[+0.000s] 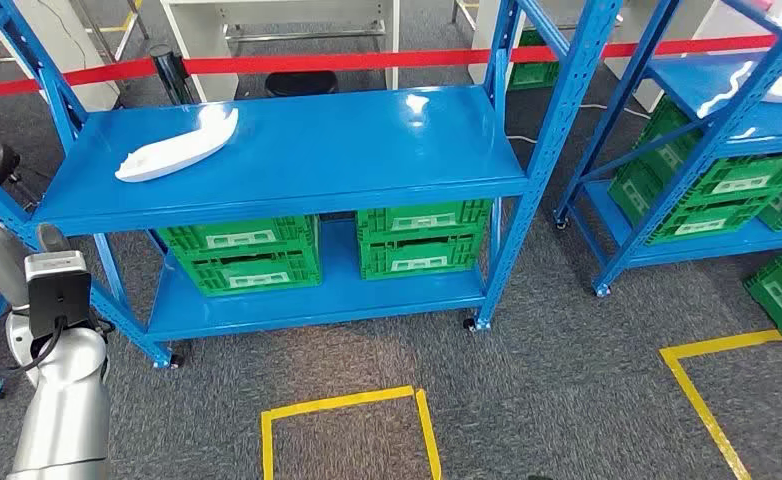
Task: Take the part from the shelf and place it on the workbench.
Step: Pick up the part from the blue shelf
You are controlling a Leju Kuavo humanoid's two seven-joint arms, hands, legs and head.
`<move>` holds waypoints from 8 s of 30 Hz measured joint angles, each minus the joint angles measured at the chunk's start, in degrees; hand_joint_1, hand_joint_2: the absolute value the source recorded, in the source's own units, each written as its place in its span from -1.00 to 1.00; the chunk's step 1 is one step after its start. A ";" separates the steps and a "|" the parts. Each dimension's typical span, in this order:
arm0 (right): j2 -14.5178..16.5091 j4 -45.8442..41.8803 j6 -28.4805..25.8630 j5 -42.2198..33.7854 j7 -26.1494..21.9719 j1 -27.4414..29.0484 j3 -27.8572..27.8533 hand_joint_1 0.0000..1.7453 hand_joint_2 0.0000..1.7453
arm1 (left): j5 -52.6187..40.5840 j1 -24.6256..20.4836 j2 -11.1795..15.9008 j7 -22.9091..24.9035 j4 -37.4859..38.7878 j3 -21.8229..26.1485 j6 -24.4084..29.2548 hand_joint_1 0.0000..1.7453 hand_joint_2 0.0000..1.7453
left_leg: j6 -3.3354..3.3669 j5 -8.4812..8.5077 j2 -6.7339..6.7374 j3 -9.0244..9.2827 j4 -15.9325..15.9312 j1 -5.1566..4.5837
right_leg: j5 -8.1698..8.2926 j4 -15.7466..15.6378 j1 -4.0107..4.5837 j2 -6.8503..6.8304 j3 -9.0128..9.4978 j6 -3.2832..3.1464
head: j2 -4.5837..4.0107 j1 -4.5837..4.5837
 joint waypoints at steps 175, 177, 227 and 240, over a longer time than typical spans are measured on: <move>-2.36 0.09 3.54 6.87 -0.45 -0.12 -4.60 -1.00 -1.00 | -38.09 -14.21 8.01 35.71 51.12 -12.40 -8.51 -0.23 1.00 | -2.35 -6.32 0.16 8.44 -2.73 -0.58 | 12.27 -14.96 0.88 -0.06 -2.58 -3.20 | 0.00 -0.47; -2.56 0.09 3.28 7.60 0.24 -0.11 -4.60 -1.00 -1.00 | -38.62 -13.75 8.26 35.93 51.15 -12.39 -8.14 0.78 1.00 | -2.31 -6.35 0.16 8.44 -2.75 -0.58 | 12.25 -14.96 0.86 -0.08 -2.46 -3.20 | 0.00 -0.47; -4.14 0.09 2.81 9.72 -5.48 -0.34 -5.23 -1.00 -1.00 | -30.75 -0.15 -2.64 1.58 14.91 8.87 3.08 1.00 1.00 | -2.21 -6.46 0.25 8.42 -2.74 -0.61 | 12.25 -15.11 0.87 0.05 -2.45 -3.17 | 0.00 -0.46; -4.21 0.09 3.27 12.25 -5.10 -0.30 -5.23 -1.00 -1.00 | -12.45 12.85 -0.78 -1.31 -7.85 -2.28 -8.14 1.00 1.00 | -1.18 -6.21 0.29 8.45 -2.74 -0.87 | 12.58 -15.47 0.57 0.05 -2.31 -2.14 | 0.00 -0.50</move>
